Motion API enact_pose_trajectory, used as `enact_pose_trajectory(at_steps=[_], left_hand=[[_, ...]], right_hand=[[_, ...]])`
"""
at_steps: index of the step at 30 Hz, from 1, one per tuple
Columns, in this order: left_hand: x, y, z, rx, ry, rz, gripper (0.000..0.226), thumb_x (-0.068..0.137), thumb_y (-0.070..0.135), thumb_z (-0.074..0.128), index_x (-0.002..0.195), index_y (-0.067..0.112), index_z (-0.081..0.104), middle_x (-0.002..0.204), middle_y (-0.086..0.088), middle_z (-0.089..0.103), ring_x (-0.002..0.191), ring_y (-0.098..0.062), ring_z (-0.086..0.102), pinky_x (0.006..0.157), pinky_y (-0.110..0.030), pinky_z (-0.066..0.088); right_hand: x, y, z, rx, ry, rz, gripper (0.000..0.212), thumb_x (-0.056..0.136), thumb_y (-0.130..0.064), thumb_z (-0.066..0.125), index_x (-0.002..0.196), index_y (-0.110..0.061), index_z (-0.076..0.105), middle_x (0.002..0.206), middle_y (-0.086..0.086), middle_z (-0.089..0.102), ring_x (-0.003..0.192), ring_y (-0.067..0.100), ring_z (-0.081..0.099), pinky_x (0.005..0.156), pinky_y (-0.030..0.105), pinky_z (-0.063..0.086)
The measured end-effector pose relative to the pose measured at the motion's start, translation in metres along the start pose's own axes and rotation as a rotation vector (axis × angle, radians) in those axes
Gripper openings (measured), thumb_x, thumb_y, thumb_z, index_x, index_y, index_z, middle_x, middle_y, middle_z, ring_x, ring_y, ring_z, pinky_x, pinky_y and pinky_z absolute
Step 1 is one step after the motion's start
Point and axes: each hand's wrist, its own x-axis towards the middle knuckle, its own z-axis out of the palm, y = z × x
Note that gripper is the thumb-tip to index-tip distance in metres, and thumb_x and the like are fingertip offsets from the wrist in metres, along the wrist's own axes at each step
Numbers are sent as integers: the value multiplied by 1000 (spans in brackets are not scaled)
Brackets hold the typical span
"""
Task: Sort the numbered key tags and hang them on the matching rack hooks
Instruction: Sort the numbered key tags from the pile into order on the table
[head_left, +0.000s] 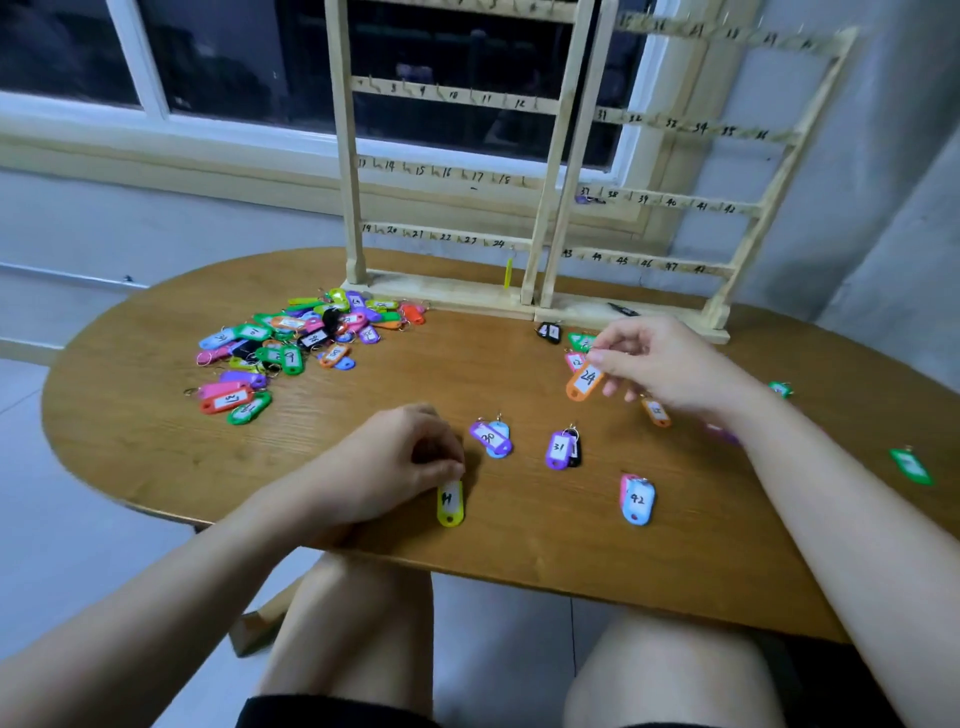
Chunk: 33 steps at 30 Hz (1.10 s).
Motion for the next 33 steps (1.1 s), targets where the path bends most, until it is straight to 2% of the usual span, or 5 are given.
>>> enact_pose_trajectory(at_steps=[8,13,17,24,33], left_hand=[[34,-31,-26,75,203,-107,6,92,27,71,90,31,68,97,6,61,84,-5,58,69,-9,39],[74,-67,-36,264,318,-265,28,98,38,59,122,24,67,124,-7,55,115,-28,51,99,-41,42],[106,-87,-34,418,341,-409,44,99,35,47,139,20,56,136,-19,50,123,-40,43,104,-47,36],[147,-98,-21,463,413,-436,36,94,29,60,124,9,65,121,-23,56,114,-44,52,95,-48,42],[166,-95,-17,356,468,-213,25,86,29,75,108,17,78,105,-13,66,97,-37,62,86,-43,52]], right_hand=[[12,16,-25,8,100,71,8,98,-16,66,98,-11,72,75,8,73,70,20,64,57,27,52],[28,23,-32,-59,106,99,7,99,-16,65,96,-13,71,72,6,71,56,5,61,52,20,49],[45,31,-34,-145,88,108,9,100,-17,63,97,-12,70,74,0,68,49,-5,57,48,15,44],[59,47,-31,-264,-96,129,8,98,-26,66,95,-21,72,67,-5,68,50,-4,56,50,13,39],[63,54,-15,-332,-237,131,6,96,-33,68,95,-30,72,84,1,75,78,24,71,73,45,58]])
